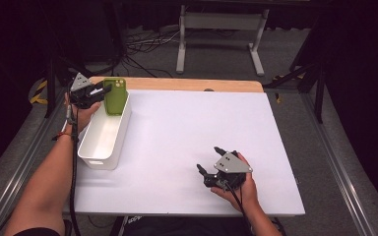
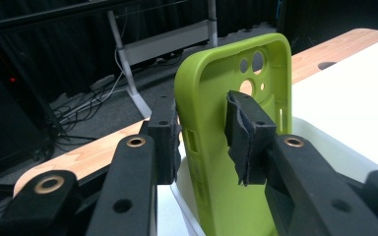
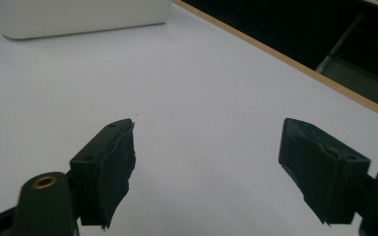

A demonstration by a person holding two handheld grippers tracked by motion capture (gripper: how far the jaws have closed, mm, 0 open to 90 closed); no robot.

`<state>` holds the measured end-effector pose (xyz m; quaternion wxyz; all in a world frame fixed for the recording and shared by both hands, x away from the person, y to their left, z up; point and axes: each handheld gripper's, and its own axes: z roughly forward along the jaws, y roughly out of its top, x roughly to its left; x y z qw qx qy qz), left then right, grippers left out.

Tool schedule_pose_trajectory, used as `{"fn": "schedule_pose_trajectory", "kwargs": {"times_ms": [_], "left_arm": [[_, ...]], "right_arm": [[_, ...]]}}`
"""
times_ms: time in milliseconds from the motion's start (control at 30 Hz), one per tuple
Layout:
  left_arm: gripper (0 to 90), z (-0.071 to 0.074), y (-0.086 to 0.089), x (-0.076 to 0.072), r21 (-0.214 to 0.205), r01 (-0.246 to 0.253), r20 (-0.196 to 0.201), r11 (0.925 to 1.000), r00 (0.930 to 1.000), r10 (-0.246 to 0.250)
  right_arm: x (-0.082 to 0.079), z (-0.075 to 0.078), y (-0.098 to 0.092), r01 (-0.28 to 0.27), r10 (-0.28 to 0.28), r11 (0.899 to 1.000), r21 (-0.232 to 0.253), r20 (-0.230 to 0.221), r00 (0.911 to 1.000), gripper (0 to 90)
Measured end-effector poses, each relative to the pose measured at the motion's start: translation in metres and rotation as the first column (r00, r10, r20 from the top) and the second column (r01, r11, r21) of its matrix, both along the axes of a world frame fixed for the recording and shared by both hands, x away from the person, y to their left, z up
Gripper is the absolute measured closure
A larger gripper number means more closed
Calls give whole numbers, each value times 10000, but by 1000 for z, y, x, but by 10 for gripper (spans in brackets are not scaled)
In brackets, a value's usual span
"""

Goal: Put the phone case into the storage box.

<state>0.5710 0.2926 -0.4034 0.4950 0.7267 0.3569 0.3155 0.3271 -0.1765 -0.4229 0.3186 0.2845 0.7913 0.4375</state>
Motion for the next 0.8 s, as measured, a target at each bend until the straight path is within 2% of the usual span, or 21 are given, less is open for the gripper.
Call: {"fn": "schedule_pose_trajectory", "kwargs": {"times_ms": [100,200,233,267,367,567,700,800], "left_arm": [[613,-3,-1,1,111,-253,-192,9996,9995,255],[566,-5,-1,3,14,-484,-290,9988,9984,484],[516,-5,-1,3,-6,-559,-275,9984,9981,559],[488,-5,-1,2,-143,-456,-272,9989,9986,452],[469,-4,-2,2,-62,-485,-327,9988,9983,482],[373,2,2,-2,24,-715,-301,9974,9970,716],[316,9,4,-10,-118,-901,-297,9959,9955,898],[287,11,3,-15,-29,-949,-254,9955,9952,948]], "right_arm": [[0,1,-1,-24,24,9999,101,47,10000,216],[0,2,-2,-3,2,9999,116,13,10000,213],[-1,2,-2,-3,3,10000,65,-23,10000,213],[-2,4,-1,-67,67,10000,15,10,10000,211],[-3,6,0,-144,144,9999,-12,80,9999,210],[-4,9,-1,-85,85,10000,-25,280,9996,204],[-4,10,-5,-45,47,10000,-42,398,9992,202],[-3,10,-8,-23,23,10000,2,431,9991,200]]}}
